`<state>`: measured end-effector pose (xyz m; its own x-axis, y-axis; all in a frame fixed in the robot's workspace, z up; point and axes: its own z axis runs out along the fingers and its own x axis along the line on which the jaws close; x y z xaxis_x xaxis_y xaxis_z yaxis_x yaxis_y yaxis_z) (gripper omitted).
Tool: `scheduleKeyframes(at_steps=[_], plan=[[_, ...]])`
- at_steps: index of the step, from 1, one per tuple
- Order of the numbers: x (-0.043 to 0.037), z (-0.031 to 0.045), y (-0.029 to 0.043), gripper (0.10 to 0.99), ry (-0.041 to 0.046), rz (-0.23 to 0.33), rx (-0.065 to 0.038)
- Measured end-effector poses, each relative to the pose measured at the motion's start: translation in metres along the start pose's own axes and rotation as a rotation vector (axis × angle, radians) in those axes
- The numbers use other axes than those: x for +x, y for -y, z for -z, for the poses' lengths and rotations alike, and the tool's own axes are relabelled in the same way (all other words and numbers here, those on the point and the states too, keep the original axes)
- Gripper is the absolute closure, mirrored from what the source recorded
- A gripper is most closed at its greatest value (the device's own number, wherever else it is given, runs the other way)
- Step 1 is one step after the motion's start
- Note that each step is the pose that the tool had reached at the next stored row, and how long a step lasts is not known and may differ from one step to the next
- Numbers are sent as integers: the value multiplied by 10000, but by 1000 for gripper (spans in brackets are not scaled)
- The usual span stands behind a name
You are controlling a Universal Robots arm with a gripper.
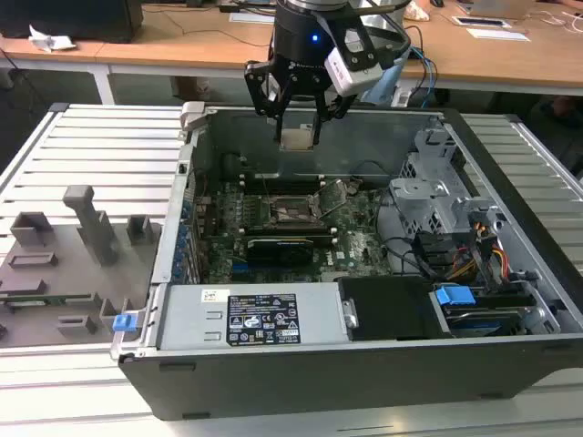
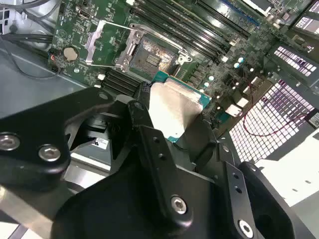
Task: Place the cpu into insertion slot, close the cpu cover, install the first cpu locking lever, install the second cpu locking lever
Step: 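Place the cpu into insertion slot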
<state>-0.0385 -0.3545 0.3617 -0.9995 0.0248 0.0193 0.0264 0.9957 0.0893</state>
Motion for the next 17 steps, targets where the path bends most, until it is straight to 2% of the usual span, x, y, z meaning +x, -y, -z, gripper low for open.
scheduleKeyframes(at_steps=[17], plan=[[0,0,0,561,39,-438,-9]])
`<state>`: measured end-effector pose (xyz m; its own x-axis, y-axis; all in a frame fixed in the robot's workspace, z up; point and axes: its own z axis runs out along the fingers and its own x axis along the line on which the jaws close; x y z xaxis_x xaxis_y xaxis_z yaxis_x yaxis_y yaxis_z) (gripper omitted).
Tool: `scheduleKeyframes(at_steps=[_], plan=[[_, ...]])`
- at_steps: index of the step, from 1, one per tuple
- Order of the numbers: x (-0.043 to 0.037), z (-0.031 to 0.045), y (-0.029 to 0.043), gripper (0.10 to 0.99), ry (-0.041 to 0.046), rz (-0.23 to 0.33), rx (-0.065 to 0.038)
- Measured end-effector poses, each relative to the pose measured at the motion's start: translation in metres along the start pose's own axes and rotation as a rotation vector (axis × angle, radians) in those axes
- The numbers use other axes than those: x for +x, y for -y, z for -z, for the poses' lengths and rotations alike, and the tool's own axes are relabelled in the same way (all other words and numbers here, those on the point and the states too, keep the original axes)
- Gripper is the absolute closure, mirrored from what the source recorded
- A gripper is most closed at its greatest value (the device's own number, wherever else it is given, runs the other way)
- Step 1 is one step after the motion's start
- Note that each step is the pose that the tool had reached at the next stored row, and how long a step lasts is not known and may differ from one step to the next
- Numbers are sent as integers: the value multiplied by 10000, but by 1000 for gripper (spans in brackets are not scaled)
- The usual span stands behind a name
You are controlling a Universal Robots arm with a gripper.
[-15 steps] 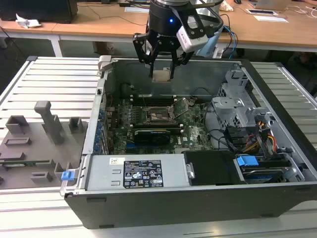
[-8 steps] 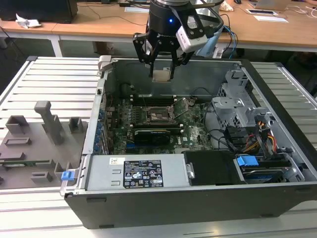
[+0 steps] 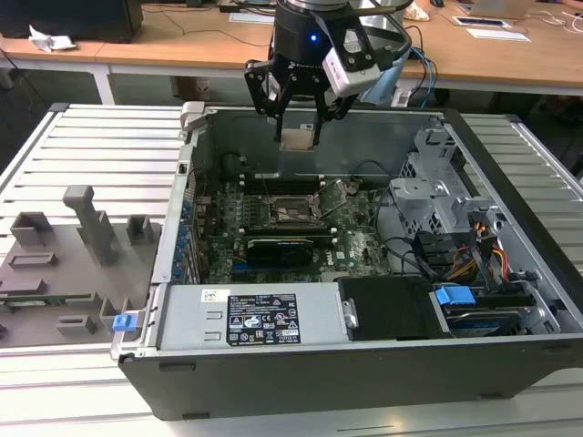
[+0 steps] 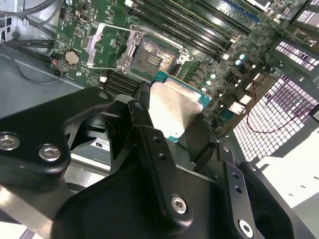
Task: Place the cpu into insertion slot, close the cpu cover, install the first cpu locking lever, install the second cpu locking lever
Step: 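Place the cpu into insertion slot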
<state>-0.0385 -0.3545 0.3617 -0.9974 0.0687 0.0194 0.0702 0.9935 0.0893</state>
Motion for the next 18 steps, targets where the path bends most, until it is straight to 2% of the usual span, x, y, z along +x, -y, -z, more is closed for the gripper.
scheduleKeyframes(at_steps=[4,6,18], plan=[[1,0,2,561,10,-108,-2],[0,-1,2,561,40,-438,-9],[0,-2,2,561,146,-1626,-31]])
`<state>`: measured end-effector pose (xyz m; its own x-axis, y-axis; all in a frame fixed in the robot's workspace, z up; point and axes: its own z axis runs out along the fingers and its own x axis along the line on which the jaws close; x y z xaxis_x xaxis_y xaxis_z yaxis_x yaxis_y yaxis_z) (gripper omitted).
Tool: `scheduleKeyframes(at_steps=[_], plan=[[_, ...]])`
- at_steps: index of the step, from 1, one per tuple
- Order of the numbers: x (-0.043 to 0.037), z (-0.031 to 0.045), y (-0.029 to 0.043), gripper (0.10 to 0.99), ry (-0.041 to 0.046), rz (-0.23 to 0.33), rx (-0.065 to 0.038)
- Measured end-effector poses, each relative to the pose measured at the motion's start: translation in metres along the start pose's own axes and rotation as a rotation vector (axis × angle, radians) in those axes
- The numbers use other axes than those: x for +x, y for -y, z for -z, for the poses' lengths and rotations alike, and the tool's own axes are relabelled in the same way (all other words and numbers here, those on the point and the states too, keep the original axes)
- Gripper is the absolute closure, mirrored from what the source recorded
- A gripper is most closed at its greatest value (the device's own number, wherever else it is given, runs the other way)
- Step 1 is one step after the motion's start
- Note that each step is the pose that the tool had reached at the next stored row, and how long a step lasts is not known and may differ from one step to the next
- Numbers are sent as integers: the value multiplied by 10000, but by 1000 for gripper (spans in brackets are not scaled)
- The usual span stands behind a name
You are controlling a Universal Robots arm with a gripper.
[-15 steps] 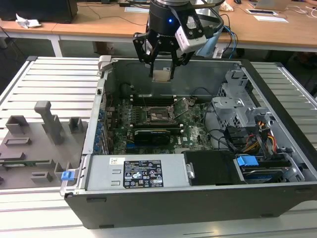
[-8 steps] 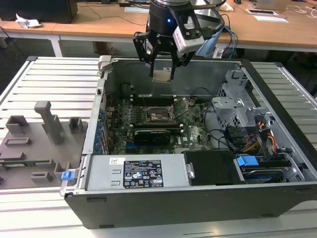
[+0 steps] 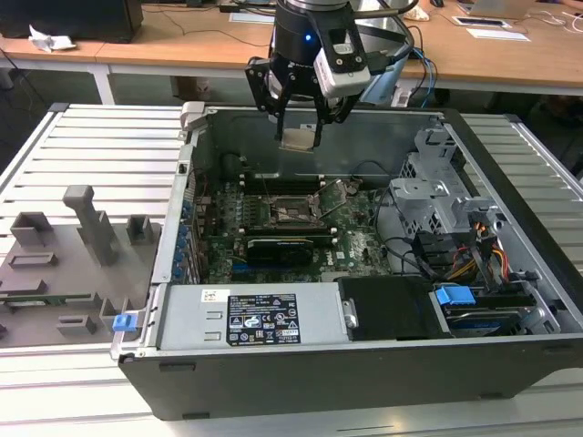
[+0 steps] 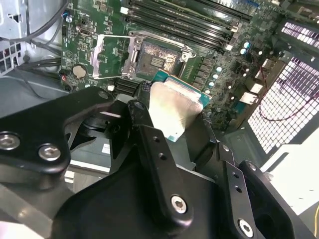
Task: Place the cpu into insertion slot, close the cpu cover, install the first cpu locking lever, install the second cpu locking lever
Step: 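Place the cpu into insertion slot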
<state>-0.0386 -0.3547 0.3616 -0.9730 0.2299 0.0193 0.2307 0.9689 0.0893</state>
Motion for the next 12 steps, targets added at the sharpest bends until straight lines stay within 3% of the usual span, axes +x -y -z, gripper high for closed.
scheduleKeyframes(at_steps=[12], plan=[[2,-12,2,561,85,-879,9]])
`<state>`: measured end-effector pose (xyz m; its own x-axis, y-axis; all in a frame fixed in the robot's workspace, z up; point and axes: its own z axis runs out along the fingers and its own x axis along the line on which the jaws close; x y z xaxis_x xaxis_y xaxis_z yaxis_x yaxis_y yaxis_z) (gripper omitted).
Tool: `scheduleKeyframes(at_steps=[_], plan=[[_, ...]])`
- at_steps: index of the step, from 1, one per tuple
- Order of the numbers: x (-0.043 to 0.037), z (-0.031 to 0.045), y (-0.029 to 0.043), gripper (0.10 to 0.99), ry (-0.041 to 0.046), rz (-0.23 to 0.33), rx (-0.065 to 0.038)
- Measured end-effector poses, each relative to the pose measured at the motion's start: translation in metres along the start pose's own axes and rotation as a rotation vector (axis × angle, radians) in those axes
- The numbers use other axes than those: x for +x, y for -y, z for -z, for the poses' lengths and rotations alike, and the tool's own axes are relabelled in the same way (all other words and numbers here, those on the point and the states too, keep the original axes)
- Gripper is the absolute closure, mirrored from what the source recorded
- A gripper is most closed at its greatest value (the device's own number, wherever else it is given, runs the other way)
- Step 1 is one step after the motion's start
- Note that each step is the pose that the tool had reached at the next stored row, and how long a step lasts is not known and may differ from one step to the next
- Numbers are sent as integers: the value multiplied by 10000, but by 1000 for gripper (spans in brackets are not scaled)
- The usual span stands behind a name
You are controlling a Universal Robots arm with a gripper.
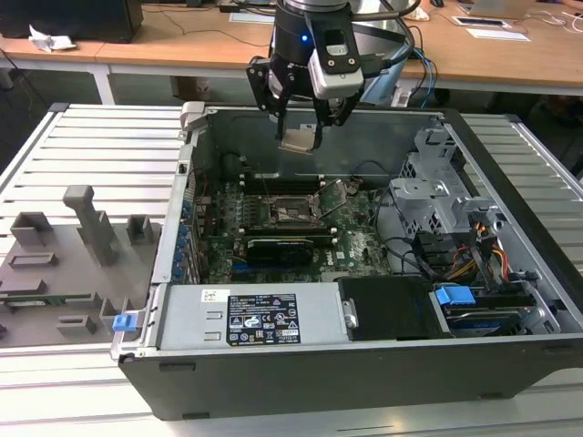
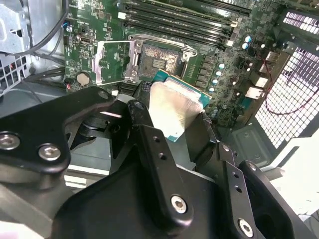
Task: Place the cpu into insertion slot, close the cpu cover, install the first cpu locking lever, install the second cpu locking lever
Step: 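Place the cpu into insertion slot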
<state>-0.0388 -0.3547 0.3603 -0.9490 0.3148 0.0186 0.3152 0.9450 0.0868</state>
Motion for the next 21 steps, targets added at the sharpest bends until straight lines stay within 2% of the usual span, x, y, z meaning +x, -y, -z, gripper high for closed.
scheduleKeyframes(at_steps=[5,15,21], plan=[[0,-5,0,561,45,-519,-12],[0,-10,1,561,69,-795,-15],[0,-16,2,561,105,-1207,-23]])
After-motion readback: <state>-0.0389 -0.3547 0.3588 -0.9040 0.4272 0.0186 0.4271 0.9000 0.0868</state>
